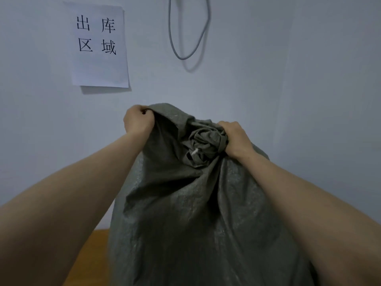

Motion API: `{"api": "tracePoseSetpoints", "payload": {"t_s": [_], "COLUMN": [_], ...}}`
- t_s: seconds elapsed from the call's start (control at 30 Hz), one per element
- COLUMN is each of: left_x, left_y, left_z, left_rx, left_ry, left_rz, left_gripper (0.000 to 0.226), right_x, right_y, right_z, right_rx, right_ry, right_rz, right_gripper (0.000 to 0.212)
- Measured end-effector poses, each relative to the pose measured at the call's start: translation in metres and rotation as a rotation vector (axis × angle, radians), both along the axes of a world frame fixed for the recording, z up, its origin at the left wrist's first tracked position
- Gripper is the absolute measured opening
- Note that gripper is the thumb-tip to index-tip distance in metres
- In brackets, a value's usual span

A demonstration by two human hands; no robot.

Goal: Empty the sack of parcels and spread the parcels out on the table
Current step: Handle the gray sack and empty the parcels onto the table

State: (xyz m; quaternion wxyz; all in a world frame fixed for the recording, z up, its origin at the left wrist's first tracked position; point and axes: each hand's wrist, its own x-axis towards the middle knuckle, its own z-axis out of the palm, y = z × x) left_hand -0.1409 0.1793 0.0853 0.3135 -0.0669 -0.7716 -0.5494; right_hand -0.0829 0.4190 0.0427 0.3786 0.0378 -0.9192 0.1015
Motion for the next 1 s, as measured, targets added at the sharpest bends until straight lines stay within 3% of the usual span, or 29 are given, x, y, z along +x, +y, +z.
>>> {"api": "tracePoseSetpoints", "payload": {"t_s": [0.13, 0.2, 0.23, 0.3, 0.37, 0.47, 0.53, 0.6, 0.73, 0.8, 0.87, 0.93, 0.97, 1.0], "left_x": [0.016, 0.023, 0.026, 0.031, 0.036, 0.043, 0.046, 0.049, 0.041, 0.037, 0.039, 0.042, 0.041, 0.038], "left_y": [0.019, 0.028, 0.031, 0.036, 0.034, 0.026, 0.020, 0.014, -0.006, -0.029, -0.050, -0.064, -0.067, -0.067], "left_z": [-0.019, -0.033, -0.040, -0.051, -0.056, -0.057, -0.060, -0.064, -0.072, -0.083, -0.098, -0.114, -0.123, -0.132], "left_rx": [0.110, 0.041, 0.001, -0.062, -0.076, -0.052, -0.012, 0.065, 0.220, -0.012, -0.348, -0.544, -0.585, -0.614], "left_ry": [-0.232, -0.292, -0.294, -0.303, -0.365, -0.437, -0.502, -0.529, -0.425, -0.482, -0.708, -0.908, -0.948, -0.942], "left_rz": [-0.336, -0.406, -0.434, -0.500, -0.533, -0.625, -0.698, -0.715, -0.590, -0.552, -0.658, -0.746, -0.742, -0.710], "left_gripper": [0.028, 0.033, 0.028, 0.011, 0.019, 0.021, 0.009, 0.024, 0.021, 0.039, 0.065, 0.089, 0.089, 0.076], "right_x": [0.009, 0.013, 0.013, 0.014, 0.014, 0.011, 0.005, -0.003, -0.006, -0.007, -0.011, -0.016, -0.018, -0.020], "right_y": [-0.013, -0.022, -0.027, -0.032, -0.036, -0.049, -0.057, -0.060, -0.049, -0.039, -0.033, -0.032, -0.032, -0.034], "right_z": [-0.014, -0.021, -0.026, -0.032, -0.036, -0.038, -0.039, -0.043, -0.041, -0.040, -0.041, -0.043, -0.044, -0.045], "right_rx": [0.231, 0.285, 0.241, 0.133, 0.198, 0.340, 0.275, 0.269, 0.259, 0.198, 0.179, 0.177, 0.175, 0.171], "right_ry": [-0.067, -0.111, -0.143, -0.192, -0.229, -0.325, -0.360, -0.349, -0.371, -0.334, -0.277, -0.231, -0.215, -0.206], "right_rz": [0.105, 0.181, 0.227, 0.268, 0.267, 0.250, 0.232, 0.200, 0.091, 0.038, -0.030, -0.083, -0.099, -0.112], "right_gripper": [0.018, 0.021, 0.031, 0.069, 0.112, 0.130, 0.128, 0.118, 0.080, 0.058, 0.041, 0.032, 0.031, 0.031]}}
